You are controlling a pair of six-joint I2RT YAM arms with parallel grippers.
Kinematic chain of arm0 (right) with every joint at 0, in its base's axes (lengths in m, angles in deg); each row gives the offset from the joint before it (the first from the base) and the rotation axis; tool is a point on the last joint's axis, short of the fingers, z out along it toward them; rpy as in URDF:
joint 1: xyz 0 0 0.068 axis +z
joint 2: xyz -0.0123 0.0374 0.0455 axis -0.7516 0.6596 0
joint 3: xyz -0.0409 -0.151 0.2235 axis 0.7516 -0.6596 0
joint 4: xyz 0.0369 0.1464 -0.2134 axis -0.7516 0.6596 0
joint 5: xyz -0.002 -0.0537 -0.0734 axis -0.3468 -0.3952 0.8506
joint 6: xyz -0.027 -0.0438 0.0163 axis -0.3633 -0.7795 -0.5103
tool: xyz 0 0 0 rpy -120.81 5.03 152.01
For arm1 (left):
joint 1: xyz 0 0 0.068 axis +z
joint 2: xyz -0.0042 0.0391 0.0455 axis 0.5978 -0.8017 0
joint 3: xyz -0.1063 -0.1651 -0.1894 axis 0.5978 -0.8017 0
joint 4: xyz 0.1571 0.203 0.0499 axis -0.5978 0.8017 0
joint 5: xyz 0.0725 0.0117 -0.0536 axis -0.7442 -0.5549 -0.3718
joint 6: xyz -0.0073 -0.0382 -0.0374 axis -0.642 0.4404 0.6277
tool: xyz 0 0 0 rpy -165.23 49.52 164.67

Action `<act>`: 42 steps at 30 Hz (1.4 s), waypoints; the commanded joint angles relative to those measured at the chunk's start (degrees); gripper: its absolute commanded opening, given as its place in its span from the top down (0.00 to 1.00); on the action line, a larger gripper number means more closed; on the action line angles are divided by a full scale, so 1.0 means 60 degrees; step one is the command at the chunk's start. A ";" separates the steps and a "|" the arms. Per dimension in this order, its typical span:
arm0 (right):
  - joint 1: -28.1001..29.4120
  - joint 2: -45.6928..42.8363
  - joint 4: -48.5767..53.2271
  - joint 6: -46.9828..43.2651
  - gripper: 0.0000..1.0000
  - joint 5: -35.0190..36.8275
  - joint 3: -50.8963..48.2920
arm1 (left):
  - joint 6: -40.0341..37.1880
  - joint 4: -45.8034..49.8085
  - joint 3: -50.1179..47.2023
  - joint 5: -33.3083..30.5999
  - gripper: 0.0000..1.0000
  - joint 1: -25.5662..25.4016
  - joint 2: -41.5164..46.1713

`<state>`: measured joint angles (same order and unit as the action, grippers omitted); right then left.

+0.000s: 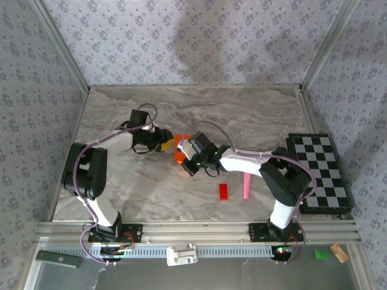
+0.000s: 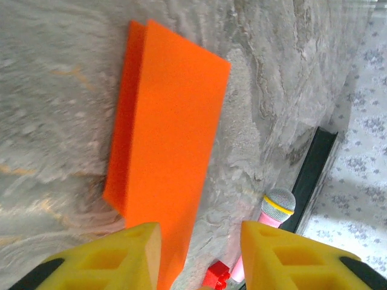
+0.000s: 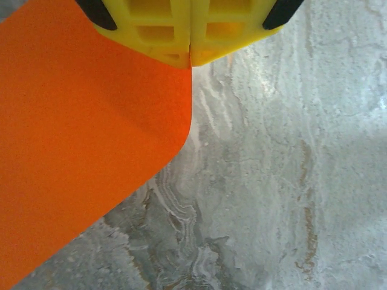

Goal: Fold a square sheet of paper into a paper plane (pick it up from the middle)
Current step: Third fold the triangle at the center of the table.

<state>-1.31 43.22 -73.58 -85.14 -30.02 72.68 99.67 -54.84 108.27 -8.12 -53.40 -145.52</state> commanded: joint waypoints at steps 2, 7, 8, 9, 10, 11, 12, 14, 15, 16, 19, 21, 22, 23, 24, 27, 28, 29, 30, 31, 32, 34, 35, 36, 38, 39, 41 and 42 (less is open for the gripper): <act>-0.0196 0.0522 0.0411 0.1058 0.99 -0.1236 0.0473 | -0.0970 0.1177 0.1296 -0.0027 0.68 -0.0286 -0.1106; -0.0359 0.0732 -0.0054 0.1648 0.99 -0.1625 0.0378 | -0.1382 0.1827 0.2101 -0.0132 0.78 -0.0367 -0.2132; -0.0397 0.0748 -0.0144 0.1726 0.99 -0.1641 0.0365 | -0.1444 0.1894 0.2246 -0.0138 0.79 -0.0405 -0.2284; -0.0422 0.0761 -0.0178 0.1780 0.99 -0.1691 0.0360 | -0.1510 0.1994 0.2368 -0.0138 0.80 -0.0436 -0.2428; -0.0434 0.0774 -0.0206 0.1815 0.99 -0.1712 0.0363 | -0.1580 0.2079 0.2477 -0.0162 0.81 -0.0466 -0.2537; -0.0455 0.0792 -0.0215 0.1849 0.99 -0.1761 0.0365 | -0.1664 0.2190 0.2606 -0.0236 0.81 -0.0509 -0.2649; -0.0484 0.0798 -0.0231 0.1875 0.99 -0.1802 0.0357 | -0.1743 0.2331 0.2717 -0.0323 0.83 -0.0540 -0.2742; -0.0528 0.0808 -0.0242 0.1898 0.99 -0.1817 0.0372 | -0.1896 0.2522 0.2876 -0.0426 0.84 -0.0602 -0.2952; -0.0556 0.0826 -0.0216 0.1897 0.99 -0.1830 0.0380 | -0.1962 0.2659 0.2954 -0.0520 0.85 -0.0617 -0.3060; -0.0575 0.0820 -0.0201 0.1911 0.99 -0.1831 0.0380 | -0.2036 0.2782 0.3015 -0.0609 0.86 -0.0631 -0.3132; -0.0656 0.0836 -0.0153 0.2028 0.99 -0.1745 0.0380 | -0.2261 0.3177 0.3198 -0.1168 0.89 -0.0703 -0.3328; -0.0752 0.0907 -0.0026 0.2219 0.99 -0.1684 0.0470 | -0.2466 0.3539 0.3365 -0.1593 0.91 -0.0806 -0.3501; -0.0795 0.0947 0.0022 0.2318 1.00 -0.1671 0.0506 | -0.2538 0.3654 0.3414 -0.1719 0.93 -0.0842 -0.3571; -0.0847 0.0988 0.0111 0.2461 1.00 -0.1636 0.0560 | -0.2629 0.3761 0.3455 -0.1849 0.94 -0.0878 -0.3646; -0.0917 0.1021 0.0178 0.2628 1.00 -0.1664 0.0622 | -0.2685 0.3847 0.3478 -0.1969 0.94 -0.0920 -0.3709; -0.1035 0.1101 0.0258 0.3018 1.00 -0.1722 0.0715 | -0.2770 0.3955 0.3472 -0.2170 0.96 -0.0969 -0.3834; -0.1052 0.1098 0.0277 0.3078 1.00 -0.1654 0.0724 | -0.2773 0.3942 0.3452 -0.2168 0.96 -0.0969 -0.3850; -0.1065 0.1084 0.0303 0.3117 1.00 -0.1574 0.0731 | -0.2788 0.3941 0.3435 -0.2181 0.97 -0.0976 -0.3878; -0.1070 0.1070 0.0343 0.3140 1.00 -0.1441 0.0731 | -0.2788 0.3932 0.3417 -0.2201 0.97 -0.0983 -0.3889; -0.1077 0.1058 0.0404 0.3182 1.00 -0.1326 0.0747 | -0.2788 0.3933 0.3407 -0.2205 0.98 -0.0983 -0.3909; -0.1098 0.1069 0.0468 0.3207 1.00 -0.1216 0.0768 | -0.2801 0.3924 0.3394 -0.2205 0.98 -0.0983 -0.3907; -0.1137 0.1098 0.0620 0.3214 1.00 -0.1079 0.0832 | -0.2825 0.3910 0.3387 -0.2186 0.98 -0.0998 -0.3912; -0.1148 0.1099 0.0653 0.3215 1.00 -0.1024 0.0845 | -0.2831 0.3912 0.3385 -0.2190 0.98 -0.0998 -0.3922; -0.1148 0.1111 0.0678 0.3194 1.00 -0.0964 0.0847 | -0.2843 0.3921 0.3391 -0.2175 0.99 -0.0998 -0.3938; -0.1151 0.1113 0.0756 0.3188 1.00 -0.0849 0.0867 | -0.2861 0.3909 0.3391 -0.2152 0.99 -0.1010 -0.3953; -0.1150 0.1113 0.0829 0.3174 1.00 -0.0784 0.0902 | -0.2875 0.3902 0.3391 -0.2146 0.99 -0.1013 -0.3967; -0.1164 0.1116 0.0933 0.3153 1.00 -0.0631 0.0935 | -0.2876 0.3902 0.3391 -0.2124 0.99 -0.1013 -0.3995; -0.1161 0.1111 0.0977 0.3157 1.00 -0.0568 0.0944 | -0.2875 0.3896 0.3391 -0.2106 0.99 -0.1024 -0.4010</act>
<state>-7.89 49.23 -70.44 -66.98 -35.68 76.62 83.67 -35.34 129.25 -17.09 -58.84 -165.98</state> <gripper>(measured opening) 0.050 0.046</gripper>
